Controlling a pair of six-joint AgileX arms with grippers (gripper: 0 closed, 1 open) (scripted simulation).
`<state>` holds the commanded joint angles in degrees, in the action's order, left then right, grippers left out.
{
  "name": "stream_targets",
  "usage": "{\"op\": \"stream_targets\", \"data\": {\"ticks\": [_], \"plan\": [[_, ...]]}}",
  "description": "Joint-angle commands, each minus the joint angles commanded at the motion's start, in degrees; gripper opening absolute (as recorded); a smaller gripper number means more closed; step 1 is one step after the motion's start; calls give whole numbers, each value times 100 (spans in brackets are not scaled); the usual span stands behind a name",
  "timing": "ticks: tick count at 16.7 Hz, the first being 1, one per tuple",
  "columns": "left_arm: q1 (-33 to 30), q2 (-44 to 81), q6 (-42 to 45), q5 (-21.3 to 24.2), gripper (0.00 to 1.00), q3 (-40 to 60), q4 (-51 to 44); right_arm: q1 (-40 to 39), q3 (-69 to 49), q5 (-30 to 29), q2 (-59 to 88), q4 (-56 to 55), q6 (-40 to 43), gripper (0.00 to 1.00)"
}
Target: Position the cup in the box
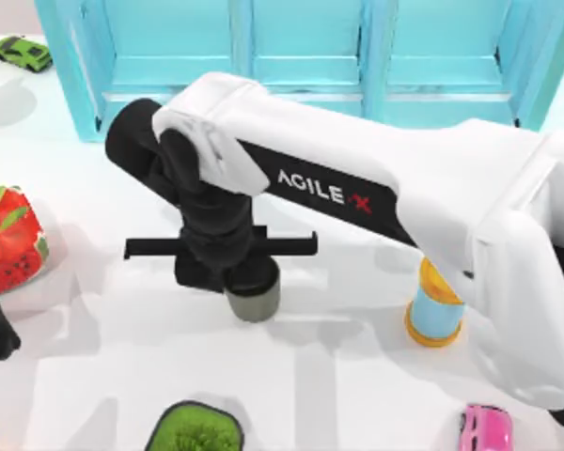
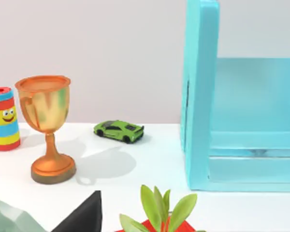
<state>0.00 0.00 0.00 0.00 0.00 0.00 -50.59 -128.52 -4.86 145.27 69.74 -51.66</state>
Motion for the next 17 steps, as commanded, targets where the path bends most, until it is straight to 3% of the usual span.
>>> {"op": "stream_targets", "data": {"ticks": [3, 6, 12, 17], "plan": [[0, 0, 0, 0, 100, 0, 0, 189, 5, 106, -200, 8, 191, 0], [0, 0, 0, 0, 100, 0, 0, 905, 207, 407, -942, 44, 905, 0], [0, 0, 0, 0, 100, 0, 0, 3608, 1652, 952, -3435, 286, 3605, 0], [0, 0, 0, 0, 100, 0, 0, 5727, 3302, 984, -4609, 664, 5733, 0]]}}
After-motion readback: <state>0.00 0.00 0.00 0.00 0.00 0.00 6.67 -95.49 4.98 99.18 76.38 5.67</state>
